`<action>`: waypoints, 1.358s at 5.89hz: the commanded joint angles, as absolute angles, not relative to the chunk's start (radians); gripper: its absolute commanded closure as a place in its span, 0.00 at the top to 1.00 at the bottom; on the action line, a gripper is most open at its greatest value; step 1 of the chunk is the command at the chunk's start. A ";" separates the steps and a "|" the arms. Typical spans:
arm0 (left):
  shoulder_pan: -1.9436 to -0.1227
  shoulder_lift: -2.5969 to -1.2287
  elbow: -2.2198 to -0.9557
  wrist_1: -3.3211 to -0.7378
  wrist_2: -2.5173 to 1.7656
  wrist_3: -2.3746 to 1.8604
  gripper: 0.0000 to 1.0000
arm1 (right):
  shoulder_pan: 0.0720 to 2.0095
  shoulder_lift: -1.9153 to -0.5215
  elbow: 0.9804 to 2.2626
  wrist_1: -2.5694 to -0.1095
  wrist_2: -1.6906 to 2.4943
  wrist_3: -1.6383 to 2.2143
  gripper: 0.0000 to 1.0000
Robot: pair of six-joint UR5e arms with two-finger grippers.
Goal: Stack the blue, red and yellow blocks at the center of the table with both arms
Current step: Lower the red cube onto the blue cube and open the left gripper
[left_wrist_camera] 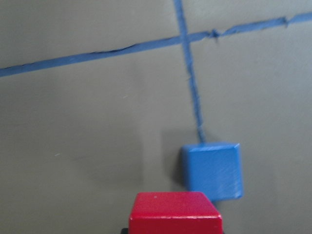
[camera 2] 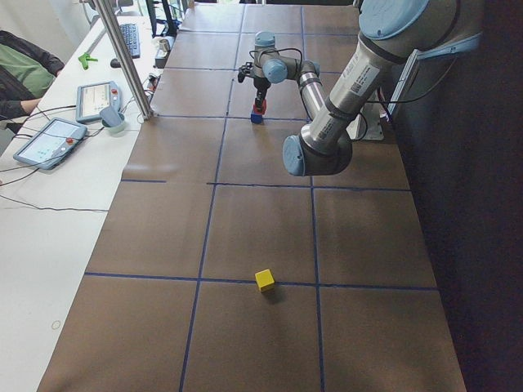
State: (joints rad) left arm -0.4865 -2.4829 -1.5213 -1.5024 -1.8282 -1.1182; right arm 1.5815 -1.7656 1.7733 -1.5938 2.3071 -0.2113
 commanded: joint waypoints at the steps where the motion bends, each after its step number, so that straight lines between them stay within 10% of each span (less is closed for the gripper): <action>1: -0.472 -2.502 -1.460 -1.548 -1.809 -1.126 0.11 | 1.582 -1.766 1.773 -1.594 2.307 -0.212 1.00; 8: -0.485 -2.494 -1.459 -1.546 -1.807 -1.123 0.11 | 1.582 -1.766 1.773 -1.594 2.307 -0.212 1.00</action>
